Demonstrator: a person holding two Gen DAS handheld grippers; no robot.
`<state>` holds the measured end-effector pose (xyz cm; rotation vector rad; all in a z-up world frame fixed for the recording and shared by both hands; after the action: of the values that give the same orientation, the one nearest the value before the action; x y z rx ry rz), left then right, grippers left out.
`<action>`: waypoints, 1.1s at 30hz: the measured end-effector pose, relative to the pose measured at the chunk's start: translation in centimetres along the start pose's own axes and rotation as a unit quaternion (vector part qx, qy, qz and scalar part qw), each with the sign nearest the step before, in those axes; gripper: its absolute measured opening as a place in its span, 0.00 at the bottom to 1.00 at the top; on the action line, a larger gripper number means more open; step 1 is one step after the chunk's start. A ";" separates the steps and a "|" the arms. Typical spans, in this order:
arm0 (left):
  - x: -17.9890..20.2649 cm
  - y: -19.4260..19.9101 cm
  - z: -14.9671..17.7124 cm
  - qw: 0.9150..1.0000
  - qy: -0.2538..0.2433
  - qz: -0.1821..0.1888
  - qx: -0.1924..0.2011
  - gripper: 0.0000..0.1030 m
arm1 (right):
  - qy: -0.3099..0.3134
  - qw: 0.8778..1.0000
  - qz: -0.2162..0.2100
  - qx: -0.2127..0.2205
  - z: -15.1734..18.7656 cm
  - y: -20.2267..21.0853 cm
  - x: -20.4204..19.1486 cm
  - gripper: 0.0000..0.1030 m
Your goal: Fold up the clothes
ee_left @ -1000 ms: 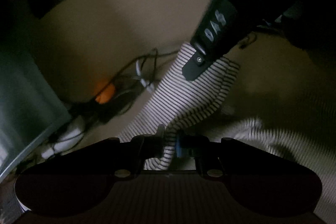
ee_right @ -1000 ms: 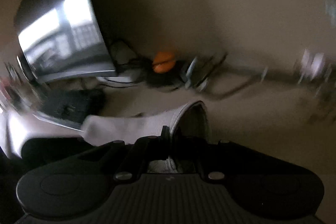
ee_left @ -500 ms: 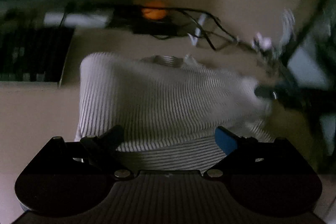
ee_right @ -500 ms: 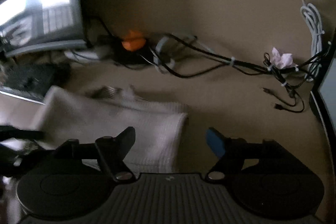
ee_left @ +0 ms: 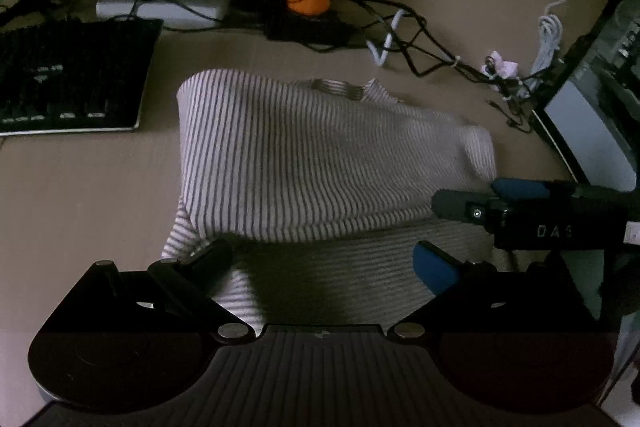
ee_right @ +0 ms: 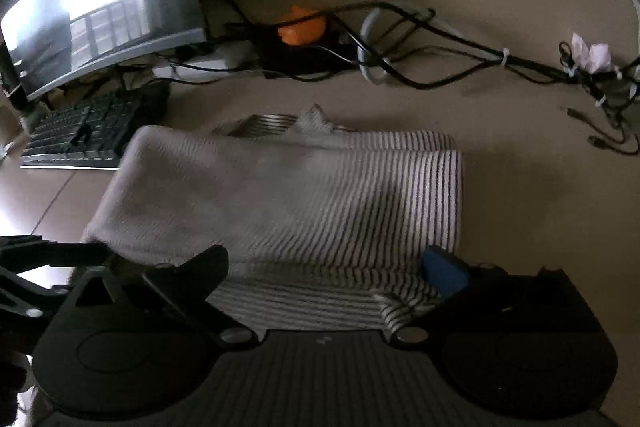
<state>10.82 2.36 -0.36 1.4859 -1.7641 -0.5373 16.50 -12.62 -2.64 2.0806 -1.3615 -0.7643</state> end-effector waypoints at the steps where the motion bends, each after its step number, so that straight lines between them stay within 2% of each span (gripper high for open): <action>1: 0.0 0.5 0.2 1.000 -0.003 -0.001 0.002 0.97 | 0.006 1.000 0.003 0.002 0.3 0.6 -0.1 1.00; 3: -0.3 1.4 0.8 1.000 -0.002 0.001 0.000 0.97 | 0.018 1.000 0.012 0.006 1.0 1.7 -0.3 1.00; 6: -0.7 2.6 1.9 1.000 0.002 0.004 -0.004 0.97 | 0.048 0.996 0.072 0.015 2.8 3.8 0.6 1.00; 10: -0.5 4.3 3.3 1.000 -0.004 0.008 -0.004 0.97 | 0.084 0.984 0.152 0.024 5.3 6.5 1.9 1.00; 13: 0.0 5.2 4.4 1.000 -0.008 0.019 -0.009 0.97 | 0.051 0.986 0.161 0.017 6.9 8.1 2.7 1.00; 16: 0.4 5.8 5.7 0.999 -0.007 0.040 -0.020 0.97 | 0.000 0.991 0.137 0.008 8.5 9.6 2.6 1.00; 19: 1.0 6.4 7.7 0.993 0.019 0.109 -0.042 0.97 | -0.022 0.995 0.100 0.007 9.8 10.5 1.3 1.00; 21: 0.9 6.3 9.2 0.988 0.034 0.138 -0.063 0.97 | -0.025 0.997 0.079 0.008 10.5 10.9 0.2 1.00; 24: 0.4 6.6 10.1 0.989 0.029 0.132 -0.063 0.97 | -0.024 0.998 0.056 0.000 11.6 10.7 -1.4 1.00; 26: 0.0 7.0 10.4 0.990 0.021 0.126 -0.056 0.97 | -0.028 0.998 0.052 -0.012 12.4 10.2 -1.7 1.00; 30: -0.9 7.7 10.9 0.994 -0.014 0.091 -0.052 0.97 | -0.036 0.998 0.050 -0.028 13.6 9.4 -1.5 1.00; 33: -1.3 8.1 11.5 0.995 -0.037 0.076 -0.049 0.97 | -0.009 0.998 0.055 -0.043 13.9 9.1 -1.9 1.00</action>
<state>-3.08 3.78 -2.04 1.2672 -1.8645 -0.5978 0.41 -15.77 -5.69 1.9207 -1.4155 -0.7811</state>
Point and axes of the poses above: each gripper's, at about its wrist camera, not at the fingertips, and y roughly against the way its jaws point, x to its right, z to its underside, the point moved 9 cm from there along -y, roughly the way its jaws point, and after that the axes turned 3 degrees about x, right-handed, at the moved point
